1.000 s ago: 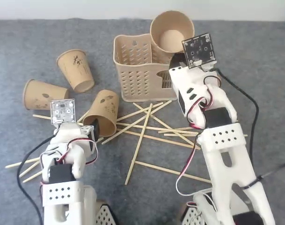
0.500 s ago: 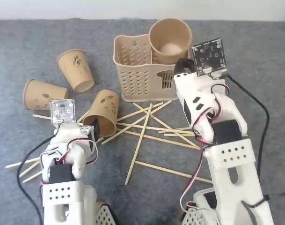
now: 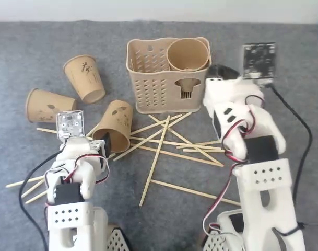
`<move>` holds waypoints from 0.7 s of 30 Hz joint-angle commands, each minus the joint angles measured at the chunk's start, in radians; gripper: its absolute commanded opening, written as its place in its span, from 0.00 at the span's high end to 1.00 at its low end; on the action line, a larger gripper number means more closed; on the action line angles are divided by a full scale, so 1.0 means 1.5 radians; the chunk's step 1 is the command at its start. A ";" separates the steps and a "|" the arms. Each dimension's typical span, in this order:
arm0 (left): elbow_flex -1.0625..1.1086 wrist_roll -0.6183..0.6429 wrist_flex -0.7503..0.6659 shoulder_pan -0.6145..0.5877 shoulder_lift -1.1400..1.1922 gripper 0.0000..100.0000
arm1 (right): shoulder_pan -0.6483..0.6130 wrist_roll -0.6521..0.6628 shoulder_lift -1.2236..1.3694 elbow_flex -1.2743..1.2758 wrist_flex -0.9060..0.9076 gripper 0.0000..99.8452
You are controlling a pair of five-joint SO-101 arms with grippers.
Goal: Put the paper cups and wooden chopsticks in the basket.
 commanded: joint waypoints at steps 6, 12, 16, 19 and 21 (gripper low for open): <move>-0.032 0.030 -0.010 -0.005 -0.005 0.79 | 0.041 0.014 -0.027 -0.121 0.317 0.91; -0.136 0.047 0.100 -0.020 -0.004 0.79 | 0.169 0.025 -0.030 -0.015 0.311 0.91; -0.169 0.047 0.137 -0.005 -0.004 0.79 | 0.183 0.068 -0.067 0.176 0.199 0.91; -0.176 0.044 0.143 0.016 -0.004 0.79 | 0.192 0.079 -0.125 0.309 0.093 0.91; -0.176 0.024 0.144 0.038 -0.004 0.79 | 0.205 0.099 -0.169 0.373 0.041 0.91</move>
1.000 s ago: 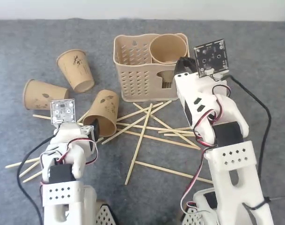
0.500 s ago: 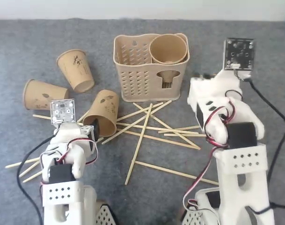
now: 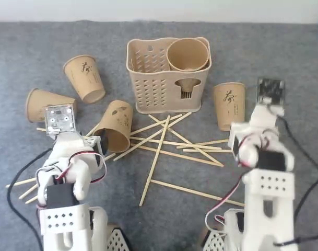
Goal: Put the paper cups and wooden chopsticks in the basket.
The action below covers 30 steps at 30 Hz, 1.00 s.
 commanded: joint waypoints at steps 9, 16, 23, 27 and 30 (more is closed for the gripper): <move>-0.062 -0.083 0.072 0.065 -0.003 0.79 | 0.026 0.050 -0.233 0.223 -0.150 0.91; -0.026 -0.115 0.005 0.102 0.027 0.79 | 0.026 0.050 -0.242 0.226 -0.149 0.91; -0.032 -0.264 -0.121 0.083 0.187 0.79 | 0.026 0.060 -0.242 0.236 -0.151 0.91; -0.038 -0.365 -0.188 0.060 0.257 0.79 | 0.026 0.064 -0.242 0.237 -0.151 0.91; -0.037 -0.406 -0.231 0.048 0.292 0.79 | 0.026 0.063 -0.242 0.238 -0.151 0.91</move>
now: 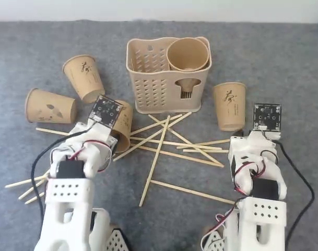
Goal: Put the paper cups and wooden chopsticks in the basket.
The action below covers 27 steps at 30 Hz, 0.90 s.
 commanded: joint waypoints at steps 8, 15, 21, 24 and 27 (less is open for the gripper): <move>-0.026 0.019 -0.117 -0.009 0.048 0.90 | -0.008 0.011 -0.018 0.027 -0.065 0.91; -0.019 0.038 -0.095 -0.008 0.018 0.99 | -0.008 0.011 -0.018 0.028 -0.067 0.91; -0.096 0.144 -0.002 -0.010 0.024 0.99 | -0.008 0.011 -0.018 0.029 -0.069 0.91; -0.167 0.218 0.075 -0.008 0.025 0.99 | -0.008 0.011 -0.018 0.029 -0.069 0.91; -0.256 0.283 0.165 -0.007 0.025 0.99 | -0.008 0.011 -0.018 0.029 -0.069 0.91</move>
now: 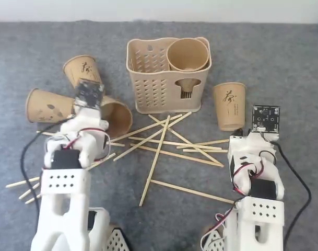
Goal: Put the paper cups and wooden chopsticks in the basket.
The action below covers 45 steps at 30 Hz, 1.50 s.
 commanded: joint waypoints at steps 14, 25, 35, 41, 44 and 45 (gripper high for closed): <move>-0.437 0.220 0.279 0.012 0.008 0.99 | -0.007 0.011 -0.018 -0.004 -0.011 0.91; -0.807 0.328 0.387 0.128 0.250 0.99 | -0.008 0.026 -0.018 0.006 -0.017 0.91; -1.129 0.476 0.435 0.228 0.446 0.99 | -0.027 0.032 -0.018 0.018 -0.033 0.91; -1.253 0.562 0.426 0.258 0.575 0.99 | -0.028 0.032 -0.018 0.018 -0.034 0.91; -1.322 0.599 0.427 0.275 0.626 0.99 | -0.030 0.034 -0.018 0.018 -0.034 0.91; -1.343 0.613 0.427 0.280 0.641 0.99 | -0.030 0.042 -0.018 0.018 -0.034 0.91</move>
